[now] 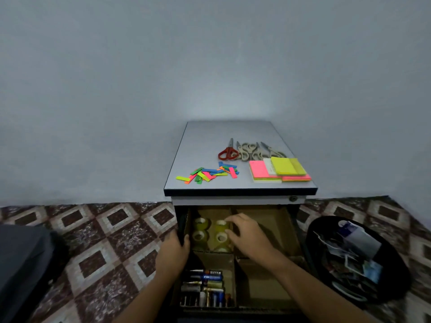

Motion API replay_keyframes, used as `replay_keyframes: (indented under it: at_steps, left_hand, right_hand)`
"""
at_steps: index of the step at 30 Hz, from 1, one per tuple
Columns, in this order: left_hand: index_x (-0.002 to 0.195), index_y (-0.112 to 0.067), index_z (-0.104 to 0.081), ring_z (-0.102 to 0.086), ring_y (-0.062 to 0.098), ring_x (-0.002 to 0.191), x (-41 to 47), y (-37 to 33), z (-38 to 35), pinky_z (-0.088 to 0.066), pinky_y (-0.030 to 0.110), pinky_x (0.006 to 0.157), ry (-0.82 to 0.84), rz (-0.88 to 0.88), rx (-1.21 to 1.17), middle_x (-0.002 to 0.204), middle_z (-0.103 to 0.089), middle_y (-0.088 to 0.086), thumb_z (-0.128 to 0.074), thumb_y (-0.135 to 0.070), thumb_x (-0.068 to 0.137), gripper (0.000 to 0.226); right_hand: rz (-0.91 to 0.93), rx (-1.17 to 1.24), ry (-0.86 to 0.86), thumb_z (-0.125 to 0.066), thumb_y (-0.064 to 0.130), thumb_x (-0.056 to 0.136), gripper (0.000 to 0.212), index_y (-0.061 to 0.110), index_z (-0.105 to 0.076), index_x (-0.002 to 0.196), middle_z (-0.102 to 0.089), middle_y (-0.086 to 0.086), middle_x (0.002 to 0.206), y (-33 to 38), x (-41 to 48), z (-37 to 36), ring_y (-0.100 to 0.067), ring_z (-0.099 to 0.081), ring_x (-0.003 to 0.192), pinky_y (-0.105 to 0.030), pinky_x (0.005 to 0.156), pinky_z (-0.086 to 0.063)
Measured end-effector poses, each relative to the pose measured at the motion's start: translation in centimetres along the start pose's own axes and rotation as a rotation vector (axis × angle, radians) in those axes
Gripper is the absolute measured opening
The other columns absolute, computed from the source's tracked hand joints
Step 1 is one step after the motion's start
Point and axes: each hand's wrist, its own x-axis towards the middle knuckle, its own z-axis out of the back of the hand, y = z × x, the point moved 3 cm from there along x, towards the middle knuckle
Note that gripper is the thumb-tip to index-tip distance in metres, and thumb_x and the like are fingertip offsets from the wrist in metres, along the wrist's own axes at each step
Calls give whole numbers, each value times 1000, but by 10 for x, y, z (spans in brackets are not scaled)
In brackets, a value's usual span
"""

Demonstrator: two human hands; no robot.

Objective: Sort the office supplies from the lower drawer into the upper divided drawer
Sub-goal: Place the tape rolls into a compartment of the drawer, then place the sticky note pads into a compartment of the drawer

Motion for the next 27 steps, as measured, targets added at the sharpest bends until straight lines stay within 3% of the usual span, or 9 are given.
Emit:
replay_keyframes:
  at_steps: [3, 8, 12, 15, 22, 27]
  left_hand:
    - [121, -8, -54, -56, 21, 100, -8, -9, 5, -48, 29, 78, -119, -121, 63, 117, -56, 9, -48, -27, 96, 32]
    - [112, -7, -65, -57, 24, 104, -13, -49, 9, -48, 32, 86, -208, -430, 70, 113, -61, 10, -65, -12, 85, 28]
    - [118, -9, -61, -55, 15, 107, -17, -131, 14, -40, 18, 88, -133, -725, -28, 115, -59, 4, -58, -14, 90, 29]
    - [120, -8, -59, -53, 15, 107, -15, -193, 12, -42, 20, 89, -107, -855, -81, 116, -57, 6, -52, -16, 94, 29]
    - [123, -3, -56, -50, 29, 113, 21, -266, -12, -45, 37, 90, -47, -805, 7, 125, -54, 15, -46, -16, 96, 32]
    - [127, -4, -53, -45, 28, 122, 40, -269, -28, -43, 42, 96, 59, -745, 236, 135, -48, 13, -42, -19, 97, 36]
  right_hand:
    - [16, -22, -47, -55, 27, 93, 29, 20, -59, 121, -56, 6, 116, -3, -11, 20, 0, -50, 101, -1, 78, -34]
    - [33, -71, -129, -54, 27, 94, 25, 21, -61, 118, -58, 8, 114, -8, -17, 49, 2, -50, 100, -3, 81, -34]
    - [9, -103, -263, -57, 21, 92, 23, 12, -65, 112, -63, -3, 108, -16, -10, 83, -12, -58, 98, -18, 85, -43]
    - [-40, -112, -409, -60, 17, 90, 21, 5, -67, 106, -66, -11, 103, -27, 1, 114, -24, -61, 95, -32, 84, -47]
    - [-277, -153, -550, -56, 22, 92, 28, 4, -65, 112, -62, -17, 108, -60, 28, 168, -32, -58, 99, -36, 82, -45]
    - [-394, -180, -493, -54, 28, 94, 36, 4, -61, 119, -57, -21, 116, -80, 42, 175, -36, -53, 107, -37, 85, -44]
